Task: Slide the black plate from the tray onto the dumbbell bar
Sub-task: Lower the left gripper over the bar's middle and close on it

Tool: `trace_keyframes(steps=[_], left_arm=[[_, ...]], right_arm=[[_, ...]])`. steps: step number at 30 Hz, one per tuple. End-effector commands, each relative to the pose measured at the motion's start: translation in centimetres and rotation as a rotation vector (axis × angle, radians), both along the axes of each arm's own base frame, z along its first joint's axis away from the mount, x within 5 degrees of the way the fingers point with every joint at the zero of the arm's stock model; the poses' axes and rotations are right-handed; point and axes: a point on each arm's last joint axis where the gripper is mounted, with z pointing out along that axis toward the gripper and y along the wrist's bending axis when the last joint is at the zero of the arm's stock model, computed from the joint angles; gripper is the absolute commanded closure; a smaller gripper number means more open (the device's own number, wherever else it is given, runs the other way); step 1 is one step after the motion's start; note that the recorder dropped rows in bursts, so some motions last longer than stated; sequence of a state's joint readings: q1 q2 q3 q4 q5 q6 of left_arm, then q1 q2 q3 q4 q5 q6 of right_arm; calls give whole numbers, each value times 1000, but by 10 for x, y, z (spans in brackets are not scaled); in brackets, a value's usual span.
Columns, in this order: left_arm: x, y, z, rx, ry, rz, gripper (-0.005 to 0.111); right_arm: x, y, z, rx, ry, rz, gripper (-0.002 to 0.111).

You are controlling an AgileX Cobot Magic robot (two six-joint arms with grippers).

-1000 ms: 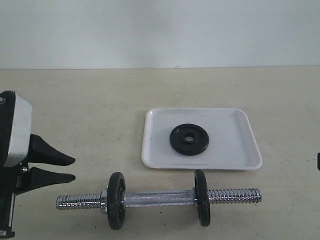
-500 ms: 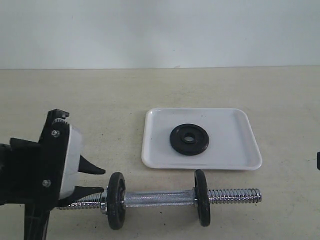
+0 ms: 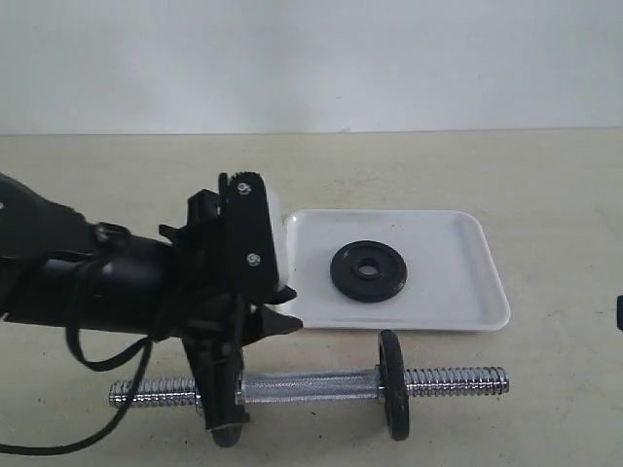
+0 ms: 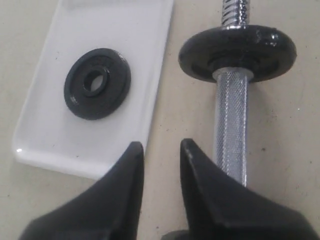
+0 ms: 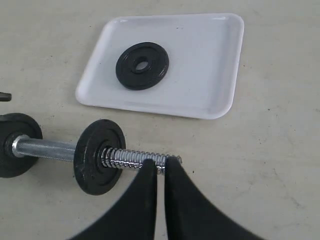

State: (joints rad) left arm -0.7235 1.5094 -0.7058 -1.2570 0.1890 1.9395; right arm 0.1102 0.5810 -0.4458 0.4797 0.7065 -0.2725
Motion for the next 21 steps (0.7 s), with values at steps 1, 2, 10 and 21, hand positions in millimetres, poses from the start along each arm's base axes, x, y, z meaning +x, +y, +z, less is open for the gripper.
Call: trace_keyframes(steps=[1,2,10,21], left_arm=[[2,-18,-15,12,55,-4,83],[2,-20,-20,24,67,-7,81],[12,-18,-47,53,146,163,39],[11,-28,-40,-19,229,155,27]], right_arm=[[1,1,-1,1,-7,5,107],[1,1,-1,1,-6,5,107],[0,1,-1,2,-5,10,107],[0,3,0,13,-18,40,107]])
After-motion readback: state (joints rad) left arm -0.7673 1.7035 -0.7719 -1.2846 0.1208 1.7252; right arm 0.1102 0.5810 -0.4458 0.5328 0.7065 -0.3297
